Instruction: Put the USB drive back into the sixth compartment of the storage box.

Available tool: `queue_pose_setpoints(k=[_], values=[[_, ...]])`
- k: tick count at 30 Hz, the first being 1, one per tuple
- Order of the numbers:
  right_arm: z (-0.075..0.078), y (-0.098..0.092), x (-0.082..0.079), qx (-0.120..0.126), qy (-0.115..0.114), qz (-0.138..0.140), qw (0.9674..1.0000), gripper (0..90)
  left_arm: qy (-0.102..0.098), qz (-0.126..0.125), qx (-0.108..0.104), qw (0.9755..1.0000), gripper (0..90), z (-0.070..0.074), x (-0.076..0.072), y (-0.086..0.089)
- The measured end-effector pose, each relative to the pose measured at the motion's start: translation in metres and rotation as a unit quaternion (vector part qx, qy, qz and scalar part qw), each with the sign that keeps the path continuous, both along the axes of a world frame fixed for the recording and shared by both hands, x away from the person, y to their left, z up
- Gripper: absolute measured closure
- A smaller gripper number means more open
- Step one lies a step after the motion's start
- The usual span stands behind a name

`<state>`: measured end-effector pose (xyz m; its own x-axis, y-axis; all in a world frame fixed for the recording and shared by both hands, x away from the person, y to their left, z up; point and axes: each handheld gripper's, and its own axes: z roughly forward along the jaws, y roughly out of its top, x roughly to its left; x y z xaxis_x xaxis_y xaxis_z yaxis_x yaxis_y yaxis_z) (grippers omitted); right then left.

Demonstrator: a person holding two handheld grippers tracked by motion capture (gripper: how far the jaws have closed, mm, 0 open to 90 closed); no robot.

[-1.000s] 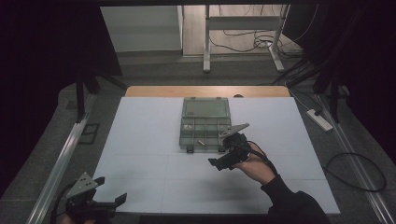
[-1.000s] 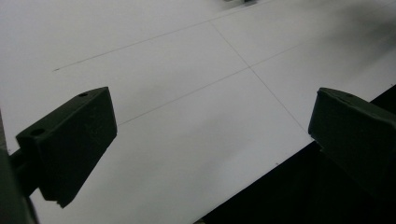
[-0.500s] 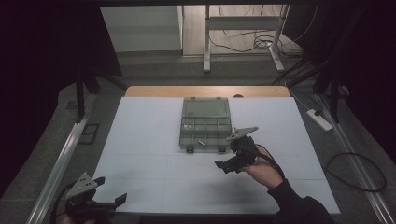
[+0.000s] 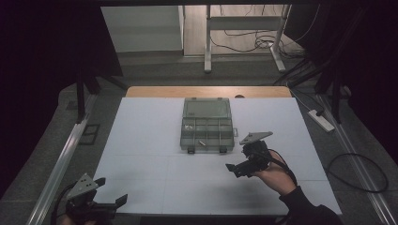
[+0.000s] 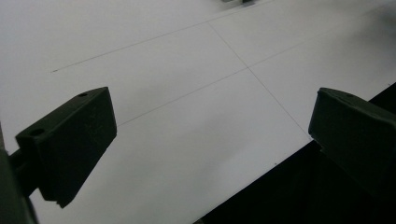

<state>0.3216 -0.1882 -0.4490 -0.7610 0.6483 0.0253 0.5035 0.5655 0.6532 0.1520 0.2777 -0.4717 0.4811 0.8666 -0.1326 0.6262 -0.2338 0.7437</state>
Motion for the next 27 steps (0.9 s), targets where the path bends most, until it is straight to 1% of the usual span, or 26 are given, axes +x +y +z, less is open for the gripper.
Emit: queue_pose_setpoints(k=[4, 6, 11, 21, 27], values=[[-0.001, -0.010, -0.003, 0.001, 0.005, -0.008, 1.0000, 0.0, 0.000, 0.000, 0.000, 1.0000, 1.0, 0.000, 0.000, 0.000], [-0.002, -0.015, -0.004, 0.002, 0.011, -0.012, 0.9999, 0.0, 0.000, 0.000, 0.000, 1.0000, 1.0, 0.000, 0.000, 0.000], [-0.004, -0.021, -0.007, 0.002, 0.013, -0.016, 0.9998, 0.0, 0.001, 0.000, 0.000, 1.0000, 1.0, 0.000, 0.000, 0.000], [-0.005, -0.033, -0.018, -0.003, 0.005, -0.021, 0.9998, 0.0, 0.001, 0.000, 0.000, 1.0000, 1.0, 0.000, 0.000, 0.000], [-0.005, -0.040, -0.024, -0.006, 0.005, -0.021, 0.9998, 0.0, 0.001, 0.000, 0.001, 1.0000, 1.0, 0.000, 0.000, 0.000]])
